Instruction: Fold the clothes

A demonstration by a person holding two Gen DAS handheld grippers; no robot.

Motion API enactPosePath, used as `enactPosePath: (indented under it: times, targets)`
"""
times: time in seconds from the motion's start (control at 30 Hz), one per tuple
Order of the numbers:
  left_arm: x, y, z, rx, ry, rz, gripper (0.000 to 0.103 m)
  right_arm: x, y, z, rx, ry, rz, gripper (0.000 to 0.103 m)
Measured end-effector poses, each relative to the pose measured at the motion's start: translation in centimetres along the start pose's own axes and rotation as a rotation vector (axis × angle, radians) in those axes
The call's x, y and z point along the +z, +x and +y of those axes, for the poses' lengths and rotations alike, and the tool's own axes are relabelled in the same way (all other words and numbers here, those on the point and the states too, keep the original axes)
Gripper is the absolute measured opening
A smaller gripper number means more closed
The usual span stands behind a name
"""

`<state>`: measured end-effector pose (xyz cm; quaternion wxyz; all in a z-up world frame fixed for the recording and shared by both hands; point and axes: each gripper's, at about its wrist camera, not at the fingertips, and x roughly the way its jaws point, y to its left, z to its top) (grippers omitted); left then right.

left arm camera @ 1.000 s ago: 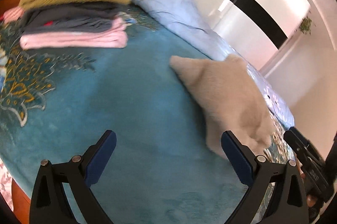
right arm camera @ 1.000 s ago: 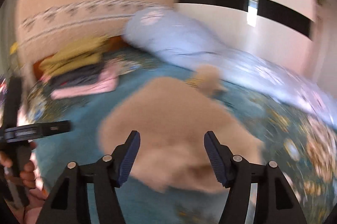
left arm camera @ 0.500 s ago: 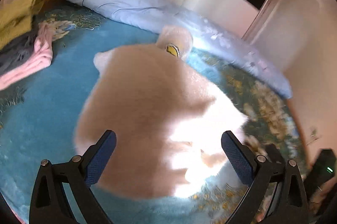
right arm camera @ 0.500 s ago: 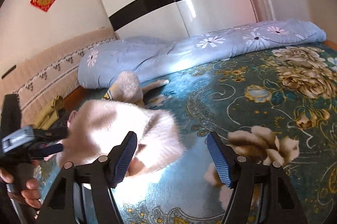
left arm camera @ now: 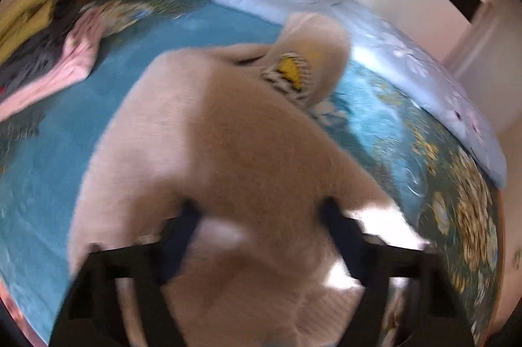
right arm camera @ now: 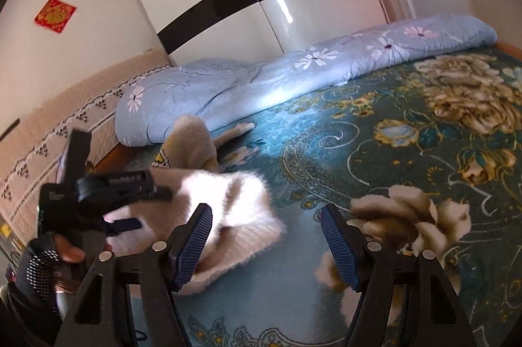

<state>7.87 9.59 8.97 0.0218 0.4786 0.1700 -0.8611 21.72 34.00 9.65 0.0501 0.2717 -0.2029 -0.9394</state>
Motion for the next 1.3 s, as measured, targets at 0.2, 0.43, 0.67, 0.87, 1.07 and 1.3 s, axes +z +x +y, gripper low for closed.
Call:
enactPosePath:
  times: [0.2, 0.43, 0.67, 0.87, 1.07, 1.3]
  targets:
    - [-0.2, -1.7, 3.1, -0.115, -0.098, 0.025, 0.014, 0.0, 0.2, -0.2, -0.017, 0.034, 0.012, 0.073]
    - [0.5, -7.6, 9.0, -0.325, -0.175, 0.008, 0.009, -0.1, 0.0, -0.2, -0.035, 0.033, 0.008, 0.073]
    - [0.2, -11.3, 18.7, -0.265, -0.257, -0.117, 0.009, -0.3, 0.8, 0.2, -0.027, 0.02, 0.035, 0.073]
    - [-2.8, -8.8, 25.9, -0.179, -0.325, -0.103, 0.009, -1.0, 1.8, 1.1, -0.01, -0.02, 0.087, 0.073]
    - [-5.2, -4.9, 30.3, -0.186, -0.442, -0.09, 0.009, -1.9, 2.7, 1.6, -0.014, -0.056, 0.148, 0.073]
    - [-4.9, -4.3, 30.2, -0.282, -0.407, -0.13, 0.009, -2.8, 3.5, 2.7, -0.03, -0.107, 0.203, 0.073]
